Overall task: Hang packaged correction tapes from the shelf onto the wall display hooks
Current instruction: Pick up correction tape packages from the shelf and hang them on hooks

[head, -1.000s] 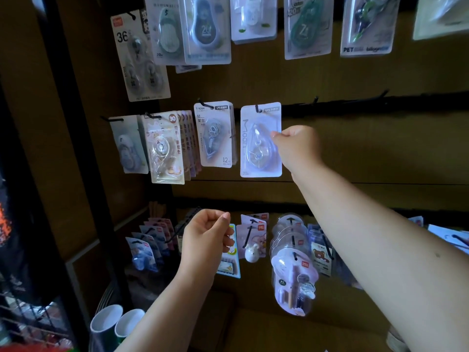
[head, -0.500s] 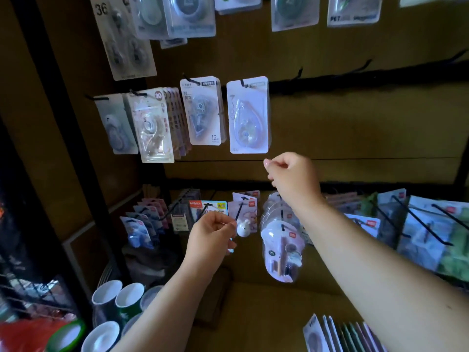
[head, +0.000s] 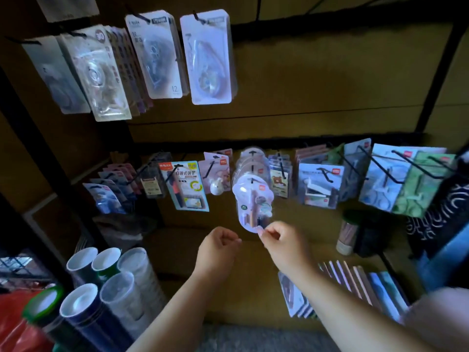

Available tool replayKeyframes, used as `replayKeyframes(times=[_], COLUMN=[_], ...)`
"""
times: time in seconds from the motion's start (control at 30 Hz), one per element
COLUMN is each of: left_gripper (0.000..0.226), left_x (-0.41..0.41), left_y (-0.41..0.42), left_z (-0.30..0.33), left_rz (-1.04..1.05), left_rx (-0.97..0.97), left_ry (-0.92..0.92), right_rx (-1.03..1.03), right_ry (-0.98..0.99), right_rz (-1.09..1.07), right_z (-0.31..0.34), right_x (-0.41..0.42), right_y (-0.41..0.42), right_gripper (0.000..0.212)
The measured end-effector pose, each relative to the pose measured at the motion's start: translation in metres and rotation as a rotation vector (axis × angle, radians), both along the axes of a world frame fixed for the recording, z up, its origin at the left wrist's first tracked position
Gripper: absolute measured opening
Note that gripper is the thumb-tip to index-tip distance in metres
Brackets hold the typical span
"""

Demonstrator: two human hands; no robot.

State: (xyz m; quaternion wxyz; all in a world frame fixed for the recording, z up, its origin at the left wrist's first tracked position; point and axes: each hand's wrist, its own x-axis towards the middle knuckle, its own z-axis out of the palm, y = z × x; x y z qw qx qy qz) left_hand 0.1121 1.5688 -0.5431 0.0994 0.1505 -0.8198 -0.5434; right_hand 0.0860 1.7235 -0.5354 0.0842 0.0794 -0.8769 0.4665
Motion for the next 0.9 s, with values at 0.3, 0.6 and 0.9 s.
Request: replayKeyframes(times=[0.3,0.6,0.9], left_gripper=[0.005,0.008,0.012], left_x=[-0.02,-0.043,-0.066], left_y=[0.039,0.049,0.057], left_z=[-0.059,-0.111,-0.146], left_rz=[-0.128,-0.161,-0.173], left_rx=[-0.033,0.052,0.055], left_ry=[-0.241,-0.431,-0.496], right_rx=[0.246,0.298,0.381], right_ry=[-0.372,-0.634,-0.567], right_rz=[-0.126,-0.184,-0.27], right_z=[-0.097,-0.166,-0.203], right_x=[-0.024,-0.051,-0.076], right_y=[0.053,0.092,0.078], right_gripper=[0.027,0.028,0.023])
